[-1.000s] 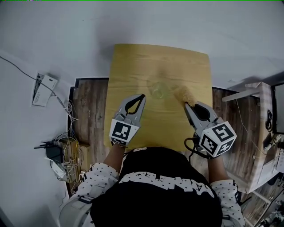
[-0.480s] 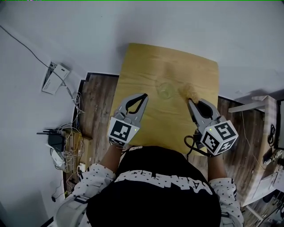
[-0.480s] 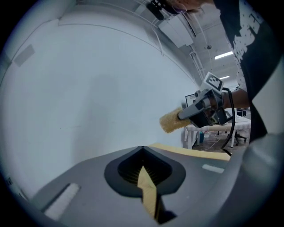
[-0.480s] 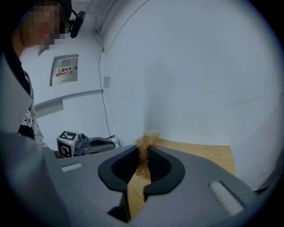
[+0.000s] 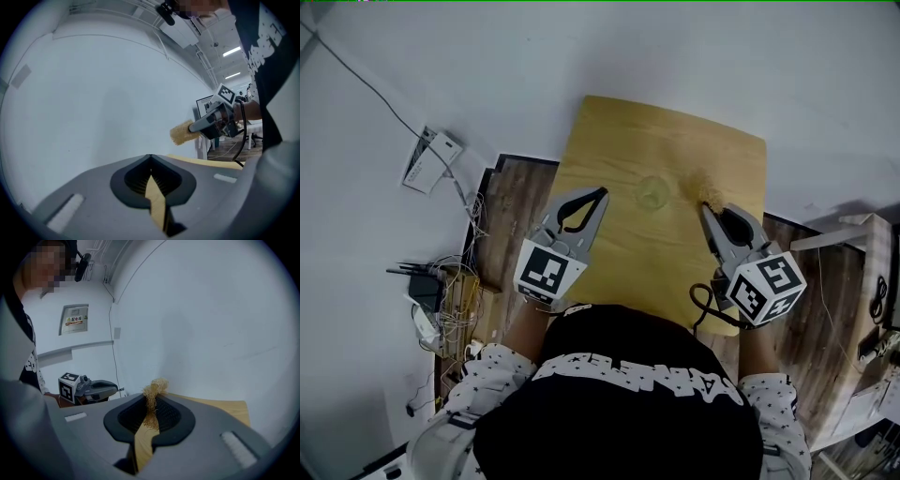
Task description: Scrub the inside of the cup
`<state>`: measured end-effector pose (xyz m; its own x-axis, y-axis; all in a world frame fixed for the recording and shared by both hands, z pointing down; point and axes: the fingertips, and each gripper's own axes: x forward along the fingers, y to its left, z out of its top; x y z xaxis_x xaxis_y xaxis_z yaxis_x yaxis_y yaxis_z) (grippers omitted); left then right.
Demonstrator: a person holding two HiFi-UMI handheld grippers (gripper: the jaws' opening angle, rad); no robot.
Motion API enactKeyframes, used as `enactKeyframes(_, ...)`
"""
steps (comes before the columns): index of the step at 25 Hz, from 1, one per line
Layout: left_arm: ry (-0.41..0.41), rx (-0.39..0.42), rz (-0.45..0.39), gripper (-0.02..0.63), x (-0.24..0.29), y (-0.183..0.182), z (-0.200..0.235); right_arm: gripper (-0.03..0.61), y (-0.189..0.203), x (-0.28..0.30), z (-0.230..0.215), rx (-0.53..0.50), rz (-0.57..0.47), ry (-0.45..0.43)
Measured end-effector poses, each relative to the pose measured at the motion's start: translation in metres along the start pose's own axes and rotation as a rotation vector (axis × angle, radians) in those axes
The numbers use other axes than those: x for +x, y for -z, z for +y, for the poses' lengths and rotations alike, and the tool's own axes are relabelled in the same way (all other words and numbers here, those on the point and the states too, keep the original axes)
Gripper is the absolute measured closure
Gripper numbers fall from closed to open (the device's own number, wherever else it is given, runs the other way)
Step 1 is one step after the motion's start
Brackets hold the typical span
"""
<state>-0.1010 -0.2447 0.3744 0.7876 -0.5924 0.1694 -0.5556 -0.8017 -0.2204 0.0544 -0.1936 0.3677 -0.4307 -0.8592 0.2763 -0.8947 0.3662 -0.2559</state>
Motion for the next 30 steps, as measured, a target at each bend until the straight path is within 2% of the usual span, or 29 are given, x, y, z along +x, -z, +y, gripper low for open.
enactKeyframes(6,0.000,0.019,0.005,0.612,0.003,-0.005,-0.002,0.523,-0.003,-0.002,-0.005,0.000,-0.004,-0.006)
enactKeyframes(30,0.027,-0.031,-0.002,0.612,0.003,0.004,-0.011,0.525,0.005,-0.012,-0.003,-0.016,0.028,0.040)
